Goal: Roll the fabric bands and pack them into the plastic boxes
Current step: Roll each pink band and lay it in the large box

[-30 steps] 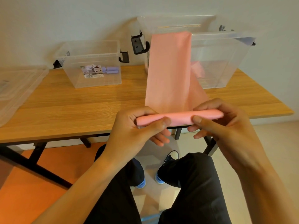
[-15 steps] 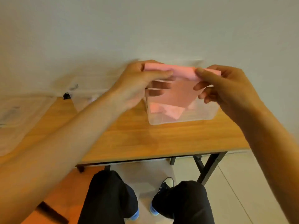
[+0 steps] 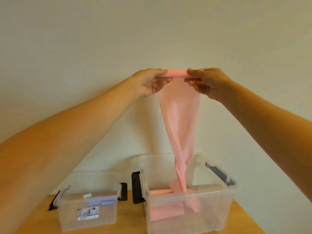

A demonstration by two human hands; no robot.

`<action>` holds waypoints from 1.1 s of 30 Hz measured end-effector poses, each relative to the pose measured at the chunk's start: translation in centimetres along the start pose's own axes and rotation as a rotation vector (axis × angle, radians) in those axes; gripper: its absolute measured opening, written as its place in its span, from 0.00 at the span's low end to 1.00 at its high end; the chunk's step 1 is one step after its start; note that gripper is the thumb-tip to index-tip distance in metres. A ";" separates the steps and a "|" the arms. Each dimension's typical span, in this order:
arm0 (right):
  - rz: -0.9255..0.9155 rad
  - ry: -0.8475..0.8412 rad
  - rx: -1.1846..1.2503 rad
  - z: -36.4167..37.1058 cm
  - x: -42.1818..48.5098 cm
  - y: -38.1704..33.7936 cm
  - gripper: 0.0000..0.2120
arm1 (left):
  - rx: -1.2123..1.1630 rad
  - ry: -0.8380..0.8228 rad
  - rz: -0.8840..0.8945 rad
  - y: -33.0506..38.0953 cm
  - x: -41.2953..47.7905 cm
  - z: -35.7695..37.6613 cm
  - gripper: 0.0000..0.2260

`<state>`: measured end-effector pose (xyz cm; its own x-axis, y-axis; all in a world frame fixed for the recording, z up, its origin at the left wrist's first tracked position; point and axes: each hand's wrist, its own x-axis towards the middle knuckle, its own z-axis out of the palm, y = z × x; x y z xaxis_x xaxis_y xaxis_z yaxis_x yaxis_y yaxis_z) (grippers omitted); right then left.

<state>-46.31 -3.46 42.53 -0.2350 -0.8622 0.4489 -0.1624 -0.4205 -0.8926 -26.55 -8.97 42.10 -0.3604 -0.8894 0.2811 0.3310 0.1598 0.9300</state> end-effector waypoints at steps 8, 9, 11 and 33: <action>0.067 -0.019 0.001 0.0 -7.7 4.4 0.09 | 0.043 0.015 -0.035 -5.8 -7.1 -0.7 0.07; 0.070 -0.017 -0.006 -0.3 -10.1 5.5 0.09 | 0.063 0.009 -0.044 -7.3 -9.1 -0.7 0.07; 0.069 -0.022 -0.005 -0.8 -14.7 7.7 0.09 | 0.093 -0.021 -0.055 -10.0 -13.4 -1.0 0.07; 0.294 -0.052 0.121 0.1 -41.3 25.6 0.12 | 0.176 -0.003 -0.189 -31.5 -35.9 -4.9 0.10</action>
<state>-40.63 21.36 1.09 -0.2053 -0.9637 0.1708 0.0212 -0.1789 -0.9836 -19.74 15.84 1.56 -0.4038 -0.9095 0.0989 0.1011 0.0630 0.9929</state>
